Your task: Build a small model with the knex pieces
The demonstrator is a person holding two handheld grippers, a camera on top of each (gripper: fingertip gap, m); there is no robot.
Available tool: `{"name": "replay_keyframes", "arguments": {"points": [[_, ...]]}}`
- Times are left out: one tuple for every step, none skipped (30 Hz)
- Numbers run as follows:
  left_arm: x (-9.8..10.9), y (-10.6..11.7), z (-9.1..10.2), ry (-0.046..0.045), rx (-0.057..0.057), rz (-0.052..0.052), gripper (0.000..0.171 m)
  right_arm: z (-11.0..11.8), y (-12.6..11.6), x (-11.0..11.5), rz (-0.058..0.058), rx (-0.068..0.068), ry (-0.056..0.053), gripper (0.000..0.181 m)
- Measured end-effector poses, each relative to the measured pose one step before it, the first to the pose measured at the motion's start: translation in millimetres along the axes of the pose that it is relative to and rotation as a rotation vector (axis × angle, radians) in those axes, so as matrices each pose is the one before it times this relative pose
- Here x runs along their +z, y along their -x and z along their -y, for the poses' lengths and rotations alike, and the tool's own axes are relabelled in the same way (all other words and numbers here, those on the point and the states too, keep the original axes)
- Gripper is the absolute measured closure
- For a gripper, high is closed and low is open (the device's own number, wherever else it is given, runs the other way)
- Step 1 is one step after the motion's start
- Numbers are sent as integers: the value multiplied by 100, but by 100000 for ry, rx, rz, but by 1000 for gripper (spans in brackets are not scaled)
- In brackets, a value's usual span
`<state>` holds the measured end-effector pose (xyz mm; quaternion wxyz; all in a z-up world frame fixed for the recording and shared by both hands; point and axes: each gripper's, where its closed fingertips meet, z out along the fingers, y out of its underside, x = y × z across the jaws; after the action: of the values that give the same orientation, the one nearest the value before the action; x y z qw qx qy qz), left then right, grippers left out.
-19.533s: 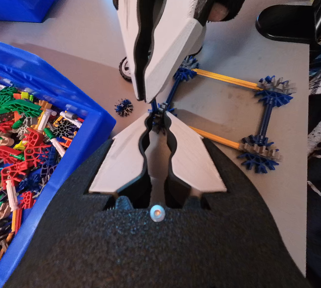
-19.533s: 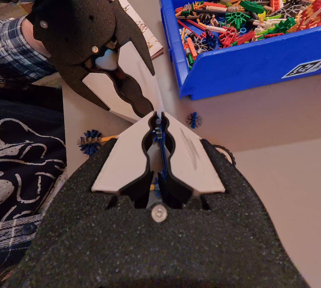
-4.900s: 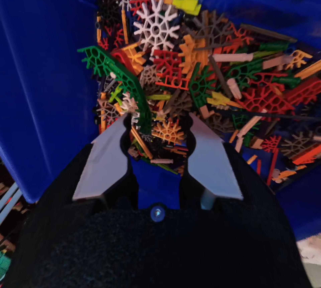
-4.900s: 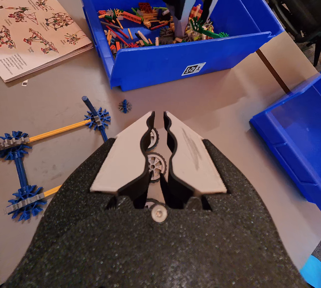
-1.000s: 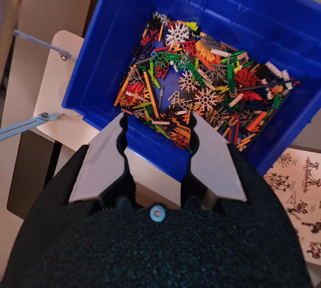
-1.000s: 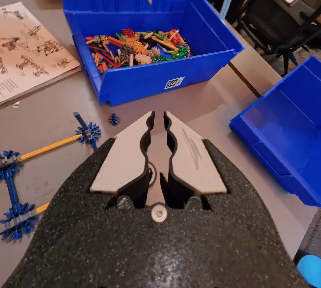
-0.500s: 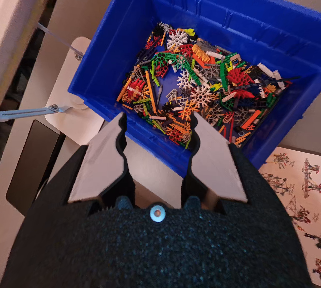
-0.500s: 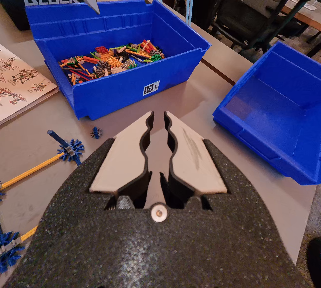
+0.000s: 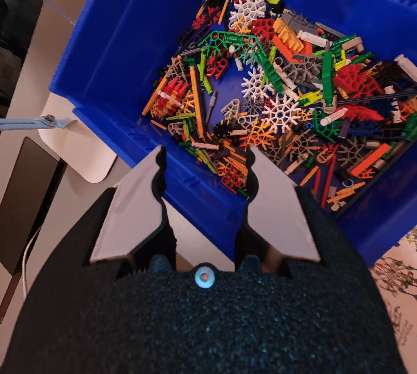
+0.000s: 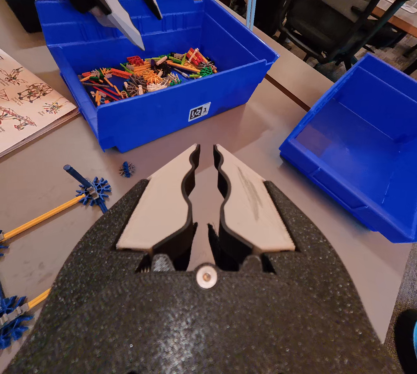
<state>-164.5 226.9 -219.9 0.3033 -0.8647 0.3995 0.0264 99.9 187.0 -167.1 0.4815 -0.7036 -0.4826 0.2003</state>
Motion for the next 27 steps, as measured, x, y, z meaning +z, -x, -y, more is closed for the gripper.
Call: {"name": "replay_keyframes", "arguments": {"points": [[-5,-36,37,-325,554,636,102,-23,34,31,74,-118,115,170],[-42,-31,90,-621,848,567,102,-44,30,52,97,-89,181,170],[-101,185,171,-1176,414,1551,103,-58,25,63,74,-83,262,170],[-132,214,160,-953,4,1091,103,-83,22,73,80,-61,322,170],[-178,167,154,-692,-40,285,103,-104,36,90,159,-23,395,170],[-215,210,209,-930,184,340,103,-112,40,105,164,-119,466,170],[-220,209,307,-1236,621,302,103,-120,16,105,71,-230,429,170],[-216,91,358,-1315,1143,-339,103,-96,19,108,79,-192,322,170],[-174,-30,391,-1261,1549,-838,103,-110,32,109,218,-118,335,170],[-124,-19,348,-689,1383,-626,102,-132,16,135,142,-121,452,170],[-72,-28,330,-270,1321,-437,103,-159,2,140,26,-136,528,170],[-51,-117,403,-512,1632,-664,103,-174,23,150,172,-97,625,170],[-31,-366,498,-995,1979,-1535,103,-187,25,166,178,-106,751,170],[-1,-577,541,-1029,2236,-2374,103,-193,1,154,10,-173,761,170],[64,-613,540,-784,2416,-2128,104,-161,-1,152,13,-143,663,170],[140,-565,497,-187,2364,-1508,104,-152,7,133,142,-78,554,170],[214,-657,427,443,2382,-1881,104,-142,11,142,122,-36,529,170],[269,-756,409,637,2170,-2403,103,-132,7,124,121,17,541,170],[323,-606,439,501,2121,-1393,103,-106,8,110,132,13,435,170],[392,-490,366,776,1647,-871,102,-83,19,86,110,-57,333,170],[422,-605,248,1264,832,-2063,101,-59,19,75,102,-102,270,170],[414,-646,275,655,1097,-2340,100,-55,10,50,75,-106,178,170],[398,-510,342,-57,1031,-1625,99,-38,8,31,38,-70,126,170],[428,-413,352,-248,190,-1240,98,-29,0,31,96,46,90,170],[476,-515,297,-95,-709,-2148,95,-12,30,25,213,142,21,170],[519,-746,336,-446,-863,-3563,92,-18,51,28,237,54,35,170],[557,-646,264,-265,-608,-2884,88,-17,44,37,192,-80,109,170]]}}
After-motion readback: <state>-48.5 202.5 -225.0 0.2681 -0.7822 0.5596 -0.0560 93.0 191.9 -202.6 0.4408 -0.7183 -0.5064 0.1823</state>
